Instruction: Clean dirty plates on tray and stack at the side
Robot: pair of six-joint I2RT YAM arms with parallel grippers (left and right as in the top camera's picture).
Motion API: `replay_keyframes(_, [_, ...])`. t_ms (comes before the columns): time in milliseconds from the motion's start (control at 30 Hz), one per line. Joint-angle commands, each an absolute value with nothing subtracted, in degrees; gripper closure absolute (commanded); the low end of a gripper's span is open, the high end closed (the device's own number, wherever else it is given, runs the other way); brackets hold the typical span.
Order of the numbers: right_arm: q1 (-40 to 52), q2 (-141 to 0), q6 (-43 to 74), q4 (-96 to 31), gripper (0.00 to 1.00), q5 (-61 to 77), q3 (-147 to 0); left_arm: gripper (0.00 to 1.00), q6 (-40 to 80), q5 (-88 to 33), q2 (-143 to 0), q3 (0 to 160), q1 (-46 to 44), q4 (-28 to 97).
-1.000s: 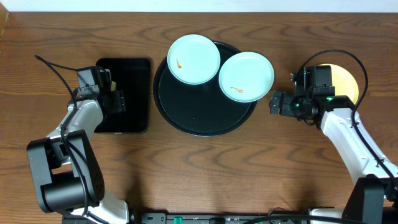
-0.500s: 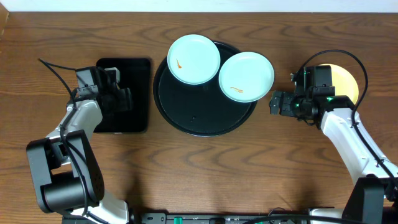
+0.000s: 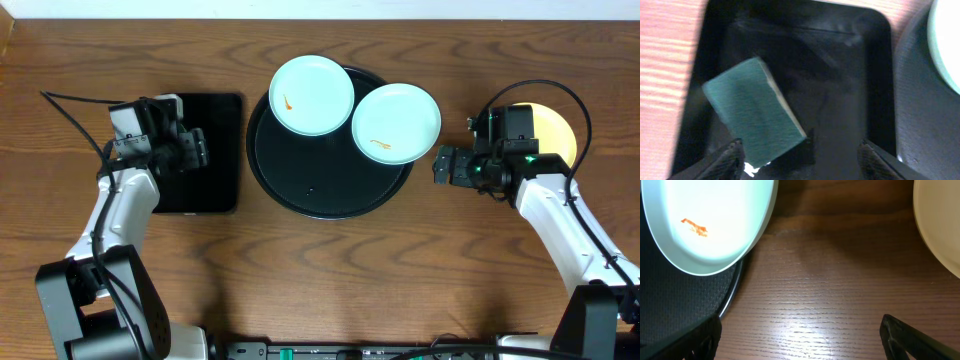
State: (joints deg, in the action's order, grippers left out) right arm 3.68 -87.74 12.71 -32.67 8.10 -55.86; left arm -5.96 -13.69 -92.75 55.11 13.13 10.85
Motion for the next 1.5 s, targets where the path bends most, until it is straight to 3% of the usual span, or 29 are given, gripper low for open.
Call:
replay_keyframes(0, [3.95, -87.88, 12.38, -32.53, 0.01, 7.99, -55.92, 0.23, -0.75, -4.69, -93.43, 55.64, 13.21, 10.92])
replay_keyframes(167, [3.95, -87.88, 12.38, -32.53, 0.01, 7.99, -55.92, 0.17, 1.39, -3.79, -96.71, 55.64, 13.21, 7.68])
replay_keyframes(667, [3.95, -87.88, 12.38, -32.53, 0.01, 7.97, -55.92, 0.18, 1.87, -4.05, -101.38, 55.61, 13.06, 5.02])
replay_keyframes(1000, [3.95, -87.88, 12.38, -32.53, 0.01, 7.97, -55.92, 0.29, 2.44, -4.47, -102.56, 55.59, 12.82, 8.73])
replay_keyframes(1233, [3.95, -87.88, 12.38, -32.53, 0.01, 7.97, -55.92, 0.3, 2.46, -5.39, -99.42, 55.59, 12.8, 13.58])
replay_keyframes(1467, [3.95, -87.88, 12.4, -32.53, 0.01, 7.99, -55.92, 0.4, 2.46, -9.85, -93.01, 55.59, 12.8, 19.33])
